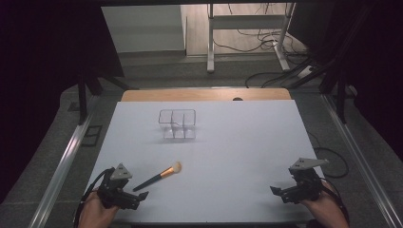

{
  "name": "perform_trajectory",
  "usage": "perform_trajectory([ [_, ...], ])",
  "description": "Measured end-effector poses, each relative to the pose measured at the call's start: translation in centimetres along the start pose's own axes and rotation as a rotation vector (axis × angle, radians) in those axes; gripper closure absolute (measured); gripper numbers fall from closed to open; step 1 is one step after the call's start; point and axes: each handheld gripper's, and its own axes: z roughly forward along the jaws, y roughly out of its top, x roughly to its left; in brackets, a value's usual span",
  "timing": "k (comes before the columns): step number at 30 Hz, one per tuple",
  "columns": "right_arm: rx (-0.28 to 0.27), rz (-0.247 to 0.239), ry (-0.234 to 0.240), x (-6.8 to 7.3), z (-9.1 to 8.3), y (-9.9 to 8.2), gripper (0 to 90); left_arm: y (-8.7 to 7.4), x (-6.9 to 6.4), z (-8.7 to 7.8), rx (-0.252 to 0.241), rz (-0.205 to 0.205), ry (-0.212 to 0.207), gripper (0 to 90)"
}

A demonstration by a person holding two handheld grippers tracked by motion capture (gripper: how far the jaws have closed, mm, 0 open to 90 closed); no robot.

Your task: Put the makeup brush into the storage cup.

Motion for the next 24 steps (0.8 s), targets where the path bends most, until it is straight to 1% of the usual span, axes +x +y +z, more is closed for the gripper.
perform_trajectory([
  [7,-0.005,-0.004,-0.004,0.1,0.0,0.0,0.0,0.4,0.0,0.3,0.015,-0.008,-0.013,0.0],
  [10,-0.003,-0.007,-0.006,0.1,0.0,0.0,0.0,0.6,0.0,0.4,0.022,-0.003,0.0,0.0],
  [13,-0.002,-0.011,-0.006,0.1,0.0,0.0,0.0,0.9,0.1,0.5,0.026,-0.009,0.003,0.6],
  [17,0.0,-0.012,-0.007,0.1,0.0,0.0,0.0,1.2,0.0,0.7,0.048,0.005,0.036,0.6],
  [19,0.001,-0.013,-0.006,0.1,0.0,0.0,0.0,1.4,0.0,0.9,0.059,0.007,0.046,0.4],
  [22,0.0,-0.014,-0.007,0.2,0.0,0.0,0.0,1.6,0.0,1.0,0.07,-0.006,0.037,0.3],
  [24,-0.002,-0.014,-0.008,0.2,0.0,0.0,0.0,1.7,0.2,1.1,0.063,-0.019,0.018,0.4],
])
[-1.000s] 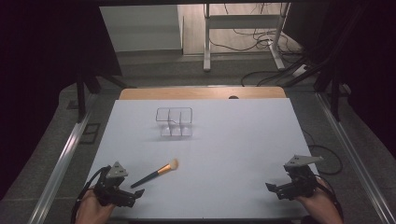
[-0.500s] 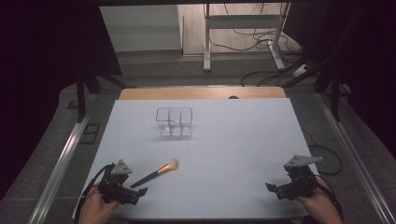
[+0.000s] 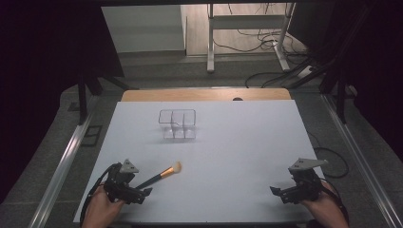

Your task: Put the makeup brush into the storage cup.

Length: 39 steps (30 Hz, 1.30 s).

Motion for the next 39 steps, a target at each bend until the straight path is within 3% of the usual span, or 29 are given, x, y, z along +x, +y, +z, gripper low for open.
perform_trajectory([
  [12,0.001,-0.002,-0.002,0.1,0.1,0.0,0.0,0.3,0.2,0.5,-0.036,0.006,-0.012,0.6],
  [17,0.002,-0.006,-0.001,0.1,0.1,0.1,0.0,1.1,0.4,1.1,0.01,0.001,-0.033,3.0],
  [21,0.006,-0.005,0.001,0.1,0.1,0.0,0.0,1.3,0.3,1.4,0.032,0.008,-0.016,3.4],
  [34,0.007,-0.007,-0.003,0.2,0.2,0.1,0.0,2.5,0.0,2.0,0.078,0.025,0.007,2.2],
  [39,0.008,-0.009,-0.005,0.2,0.2,0.1,0.0,3.0,0.0,2.2,0.086,0.037,-0.009,1.8],
])
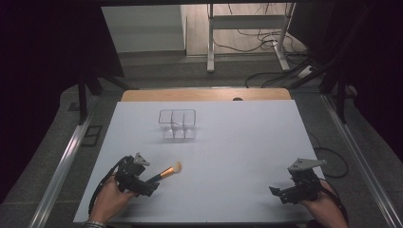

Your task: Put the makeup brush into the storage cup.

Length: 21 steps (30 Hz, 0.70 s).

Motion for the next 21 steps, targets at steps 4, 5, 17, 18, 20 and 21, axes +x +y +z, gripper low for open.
perform_trajectory([
  [4,0.0,0.0,-0.001,0.0,0.0,0.0,0.0,0.4,0.0,0.1,0.009,0.01,0.001,2.1],
  [5,0.0,-0.001,-0.001,0.0,0.0,0.0,0.0,0.5,0.0,0.2,0.011,0.008,0.001,2.2],
  [17,0.003,-0.008,-0.004,0.0,0.1,0.0,0.0,2.1,-0.1,0.9,0.052,0.053,-0.016,3.0],
  [18,0.003,-0.008,-0.004,0.0,0.1,0.0,0.0,2.1,-0.1,0.9,0.052,0.053,-0.016,3.0],
  [20,0.003,-0.008,-0.004,0.0,0.1,0.0,0.0,2.3,-0.1,1.0,0.059,0.06,-0.017,3.2],
  [21,0.004,-0.003,-0.004,0.0,0.0,0.0,0.0,2.5,-0.1,1.1,0.059,0.063,-0.016,3.2],
])
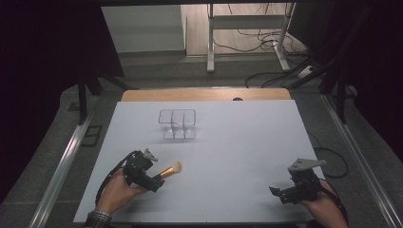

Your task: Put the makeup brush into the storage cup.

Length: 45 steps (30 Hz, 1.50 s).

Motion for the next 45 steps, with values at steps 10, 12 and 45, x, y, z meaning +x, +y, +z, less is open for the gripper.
perform_trajectory([
  [10,0.0,0.0,0.0,0.0,0.0,0.0,0.0,1.0,-0.1,0.6,0.015,0.013,-0.001,4.0],
  [12,-0.001,-0.003,0.0,0.0,0.0,0.0,0.0,1.5,-0.2,0.7,0.02,0.021,-0.002,4.5],
  [45,0.003,-0.004,0.003,0.0,0.1,0.0,0.0,5.6,-1.3,2.3,0.076,0.103,-0.013,7.6],
])
